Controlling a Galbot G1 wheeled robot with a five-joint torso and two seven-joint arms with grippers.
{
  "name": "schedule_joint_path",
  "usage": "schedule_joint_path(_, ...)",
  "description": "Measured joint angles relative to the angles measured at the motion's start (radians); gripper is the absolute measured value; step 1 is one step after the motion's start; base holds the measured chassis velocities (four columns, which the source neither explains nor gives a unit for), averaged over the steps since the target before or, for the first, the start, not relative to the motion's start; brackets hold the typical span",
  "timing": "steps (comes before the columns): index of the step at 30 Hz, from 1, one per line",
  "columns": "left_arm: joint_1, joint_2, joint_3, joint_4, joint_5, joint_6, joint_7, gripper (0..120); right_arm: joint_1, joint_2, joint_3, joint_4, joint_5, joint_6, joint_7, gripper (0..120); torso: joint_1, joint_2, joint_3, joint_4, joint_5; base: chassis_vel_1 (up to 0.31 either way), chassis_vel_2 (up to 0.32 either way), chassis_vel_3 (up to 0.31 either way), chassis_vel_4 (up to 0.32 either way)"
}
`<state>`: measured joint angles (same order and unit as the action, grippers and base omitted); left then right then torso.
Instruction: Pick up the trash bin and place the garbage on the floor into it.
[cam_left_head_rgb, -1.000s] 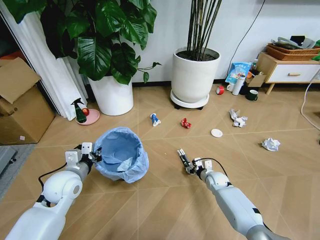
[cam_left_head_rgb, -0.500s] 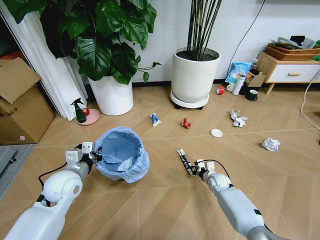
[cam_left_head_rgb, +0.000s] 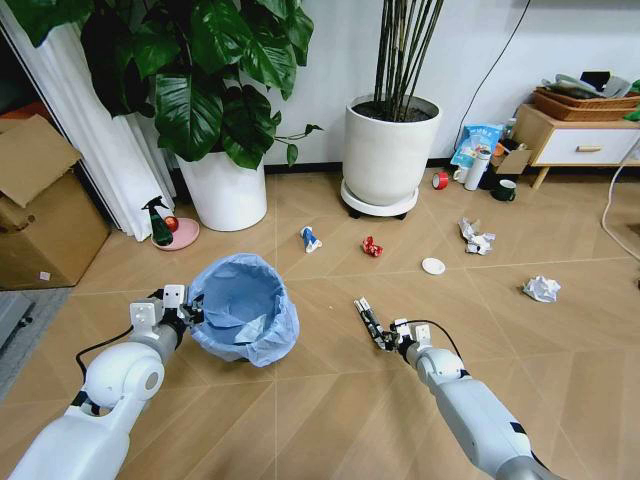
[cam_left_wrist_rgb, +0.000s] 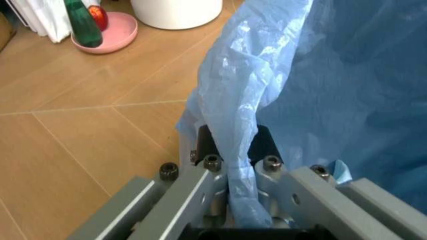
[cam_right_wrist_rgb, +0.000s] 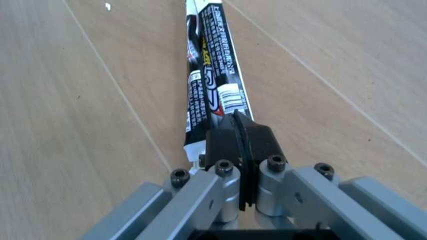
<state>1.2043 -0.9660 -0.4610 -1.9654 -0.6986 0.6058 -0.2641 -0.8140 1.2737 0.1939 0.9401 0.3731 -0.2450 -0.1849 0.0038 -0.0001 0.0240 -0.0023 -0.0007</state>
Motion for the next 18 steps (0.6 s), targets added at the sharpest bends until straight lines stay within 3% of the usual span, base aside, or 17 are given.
schedule_joint_path(15,0.002,0.001,-0.002,-0.003,-0.001,-0.003,0.002,0,0.024,0.004,0.011,-0.019,-0.11,0.065,-0.009,0,0.0,0.0,0.0,0.0001,-0.0002,0.0,0.0,0.0,0.0)
schedule_joint_path(18,0.001,0.001,-0.002,-0.002,-0.001,-0.004,0.002,0,0.018,0.006,0.014,-0.017,-0.115,0.066,-0.009,7,0.0,0.0,0.0,0.0,0.0,0.0,0.0,0.0,0.0)
